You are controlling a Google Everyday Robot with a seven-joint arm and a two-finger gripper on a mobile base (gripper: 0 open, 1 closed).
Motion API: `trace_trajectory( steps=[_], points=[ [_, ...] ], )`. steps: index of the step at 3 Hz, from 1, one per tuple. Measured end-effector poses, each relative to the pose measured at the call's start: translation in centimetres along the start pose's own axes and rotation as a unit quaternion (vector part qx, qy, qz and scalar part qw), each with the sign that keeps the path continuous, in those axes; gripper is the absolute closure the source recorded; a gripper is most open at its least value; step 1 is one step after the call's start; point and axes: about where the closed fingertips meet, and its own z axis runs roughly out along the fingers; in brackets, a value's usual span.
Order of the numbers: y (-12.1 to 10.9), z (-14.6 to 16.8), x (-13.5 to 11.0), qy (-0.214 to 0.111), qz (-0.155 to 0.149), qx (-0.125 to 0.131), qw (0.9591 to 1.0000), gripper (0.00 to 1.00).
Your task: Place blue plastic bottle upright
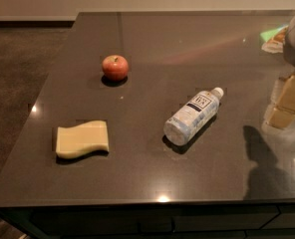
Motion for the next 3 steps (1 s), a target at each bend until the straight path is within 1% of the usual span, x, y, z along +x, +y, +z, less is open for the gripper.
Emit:
trace_trajectory(
  steps=[1, 2, 3],
  points=[
    [0.0, 0.0, 0.0, 0.000, 0.000, 0.000, 1.0000, 0.00],
    [-1.0, 0.6, -0.1, 0.006, 0.034, 0.002, 0.9994, 0.00],
    [-2.7, 2.6, -1.0, 0.027, 0.091, 0.004, 0.9955, 0.00]
  ],
)
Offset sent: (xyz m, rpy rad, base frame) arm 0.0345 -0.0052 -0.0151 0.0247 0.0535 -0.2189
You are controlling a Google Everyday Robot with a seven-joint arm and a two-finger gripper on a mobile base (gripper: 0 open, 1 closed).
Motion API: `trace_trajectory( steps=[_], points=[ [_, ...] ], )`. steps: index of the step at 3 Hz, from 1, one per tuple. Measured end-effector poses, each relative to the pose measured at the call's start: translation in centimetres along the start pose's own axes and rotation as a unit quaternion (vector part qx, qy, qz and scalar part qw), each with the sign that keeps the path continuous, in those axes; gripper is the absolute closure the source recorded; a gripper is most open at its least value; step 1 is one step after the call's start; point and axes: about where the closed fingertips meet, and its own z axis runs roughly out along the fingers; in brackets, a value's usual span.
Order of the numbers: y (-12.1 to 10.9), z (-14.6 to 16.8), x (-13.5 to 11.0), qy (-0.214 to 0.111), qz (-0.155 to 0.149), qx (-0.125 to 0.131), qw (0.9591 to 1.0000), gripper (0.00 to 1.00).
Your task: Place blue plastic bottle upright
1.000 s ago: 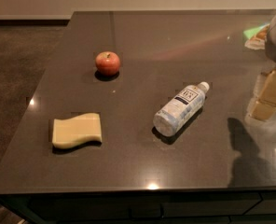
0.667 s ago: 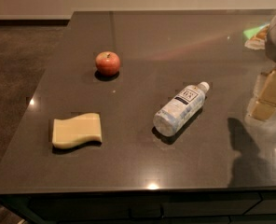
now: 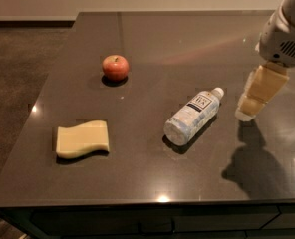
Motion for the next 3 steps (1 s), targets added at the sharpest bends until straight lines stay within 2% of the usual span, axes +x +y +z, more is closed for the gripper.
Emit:
trace_trajectory(
  steps=[1, 2, 3],
  points=[
    [-1.1, 2.3, -1.8, 0.030, 0.057, 0.009, 0.9979, 0.00],
    [-1.4, 3.9, -3.8, 0.043, 0.116, 0.015, 0.9922, 0.00],
    [-1.1, 4.9, -5.8, 0.048, 0.187, 0.013, 0.9812, 0.00]
  ],
)
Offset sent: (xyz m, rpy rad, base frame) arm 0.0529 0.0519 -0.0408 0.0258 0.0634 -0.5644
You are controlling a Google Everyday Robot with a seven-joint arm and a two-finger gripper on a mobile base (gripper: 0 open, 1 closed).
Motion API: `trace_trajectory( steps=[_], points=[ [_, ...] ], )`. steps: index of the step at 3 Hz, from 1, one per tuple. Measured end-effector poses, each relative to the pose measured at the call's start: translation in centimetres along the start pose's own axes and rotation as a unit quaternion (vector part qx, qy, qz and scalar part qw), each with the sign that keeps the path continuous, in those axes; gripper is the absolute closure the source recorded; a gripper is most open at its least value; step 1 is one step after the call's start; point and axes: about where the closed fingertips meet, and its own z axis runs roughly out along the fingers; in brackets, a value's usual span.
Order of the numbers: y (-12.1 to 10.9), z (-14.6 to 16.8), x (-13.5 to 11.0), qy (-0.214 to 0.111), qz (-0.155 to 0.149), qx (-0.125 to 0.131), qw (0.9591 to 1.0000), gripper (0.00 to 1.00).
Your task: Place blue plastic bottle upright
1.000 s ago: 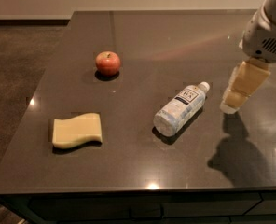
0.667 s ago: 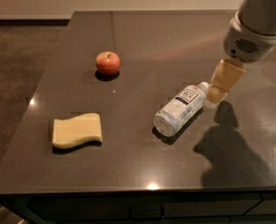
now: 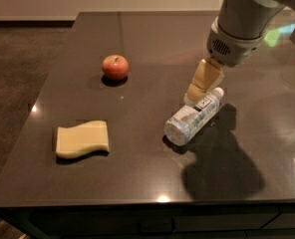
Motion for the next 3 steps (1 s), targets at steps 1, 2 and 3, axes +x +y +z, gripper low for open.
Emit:
trace_trajectory(
  steps=[1, 2, 3],
  points=[
    [0.80, 0.56, -1.10, 0.007, 0.075, -0.006, 0.9971, 0.00],
    [1.14, 0.83, -1.40, 0.012, 0.150, 0.006, 0.9886, 0.00],
    [1.49, 1.23, -1.21, 0.024, 0.229, 0.018, 0.9730, 0.00]
  ],
)
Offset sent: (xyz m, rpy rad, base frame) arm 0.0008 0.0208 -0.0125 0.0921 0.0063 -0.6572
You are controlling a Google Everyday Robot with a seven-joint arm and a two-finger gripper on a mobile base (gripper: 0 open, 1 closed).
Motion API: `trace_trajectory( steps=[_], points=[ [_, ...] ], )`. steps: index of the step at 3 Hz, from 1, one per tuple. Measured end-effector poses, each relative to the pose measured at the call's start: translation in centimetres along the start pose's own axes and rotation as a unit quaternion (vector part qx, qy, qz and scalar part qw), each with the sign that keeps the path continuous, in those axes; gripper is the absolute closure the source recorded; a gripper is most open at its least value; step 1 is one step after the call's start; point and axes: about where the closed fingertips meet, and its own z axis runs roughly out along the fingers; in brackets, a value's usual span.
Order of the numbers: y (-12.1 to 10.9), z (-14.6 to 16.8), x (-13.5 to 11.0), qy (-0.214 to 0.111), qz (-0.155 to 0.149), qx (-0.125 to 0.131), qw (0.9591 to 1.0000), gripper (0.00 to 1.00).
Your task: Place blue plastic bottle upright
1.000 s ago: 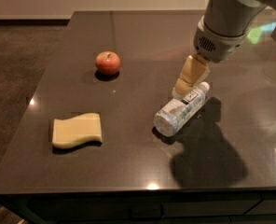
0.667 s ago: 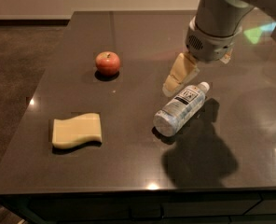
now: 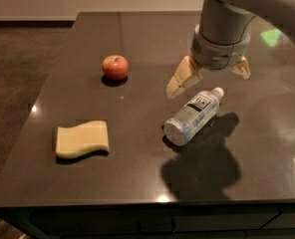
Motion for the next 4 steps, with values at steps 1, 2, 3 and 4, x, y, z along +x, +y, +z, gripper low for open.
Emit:
trace_trajectory(
  steps=[1, 2, 3, 4],
  points=[
    [0.4, 0.7, 0.5, 0.016, 0.070, 0.012, 0.9973, 0.00],
    [0.8, 2.1, 1.0, 0.025, 0.127, 0.000, 0.9916, 0.00],
    [0.7, 2.2, 0.9, 0.021, 0.132, -0.001, 0.9910, 0.00],
    [1.2, 2.3, 1.2, 0.025, 0.163, -0.003, 0.9863, 0.00]
  ],
)
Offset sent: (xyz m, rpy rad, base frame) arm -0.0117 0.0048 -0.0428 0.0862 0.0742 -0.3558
